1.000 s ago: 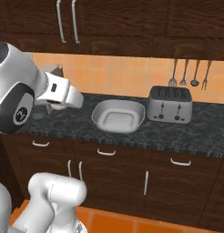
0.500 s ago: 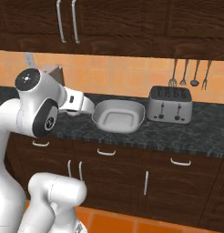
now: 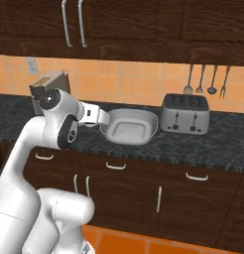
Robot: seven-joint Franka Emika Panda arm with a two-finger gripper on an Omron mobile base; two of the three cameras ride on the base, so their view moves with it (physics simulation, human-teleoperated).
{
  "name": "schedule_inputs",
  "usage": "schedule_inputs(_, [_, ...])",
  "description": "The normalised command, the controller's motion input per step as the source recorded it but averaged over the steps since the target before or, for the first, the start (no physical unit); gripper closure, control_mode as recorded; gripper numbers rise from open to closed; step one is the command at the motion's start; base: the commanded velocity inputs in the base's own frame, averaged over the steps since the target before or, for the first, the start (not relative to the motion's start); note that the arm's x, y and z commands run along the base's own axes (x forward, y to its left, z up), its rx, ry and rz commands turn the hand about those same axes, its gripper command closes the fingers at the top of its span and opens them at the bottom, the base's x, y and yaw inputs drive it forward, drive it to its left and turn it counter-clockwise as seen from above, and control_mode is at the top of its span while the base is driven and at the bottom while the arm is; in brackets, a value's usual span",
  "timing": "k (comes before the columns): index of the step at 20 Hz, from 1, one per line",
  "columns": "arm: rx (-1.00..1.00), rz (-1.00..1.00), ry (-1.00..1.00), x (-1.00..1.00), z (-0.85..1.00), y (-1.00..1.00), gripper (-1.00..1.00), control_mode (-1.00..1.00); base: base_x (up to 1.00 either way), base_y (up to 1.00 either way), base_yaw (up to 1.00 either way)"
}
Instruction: Place one garlic and one steak in each tupperware on the nearby counter, to pack two identical lunches.
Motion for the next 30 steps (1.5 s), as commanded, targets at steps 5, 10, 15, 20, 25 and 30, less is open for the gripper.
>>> schedule_inputs(5, [0.05, 0.00, 0.22, 0.60, 0.00, 0.00, 1.00, -1.00, 0.00, 0.00, 0.00])
schedule_inputs(10, [0.01, 0.00, 0.04, 0.59, -0.40, -0.04, 1.00, -1.00, 0.00, 0.00, 0.00])
schedule_inputs(15, [0.00, 0.00, -0.03, 0.55, -0.78, -0.20, 1.00, -1.00, 0.00, 0.00, 0.00])
schedule_inputs(20, [0.05, 0.00, 0.00, 0.52, -0.58, -0.18, 1.00, -1.00, 0.00, 0.00, 0.00])
schedule_inputs(25, [0.02, 0.02, 0.03, 0.47, -0.21, 0.00, 1.00, -1.00, 0.00, 0.00, 0.00])
schedule_inputs(30, [0.00, 0.01, 0.03, 0.44, 0.00, 0.00, 1.00, -1.00, 0.00, 0.00, 0.00])
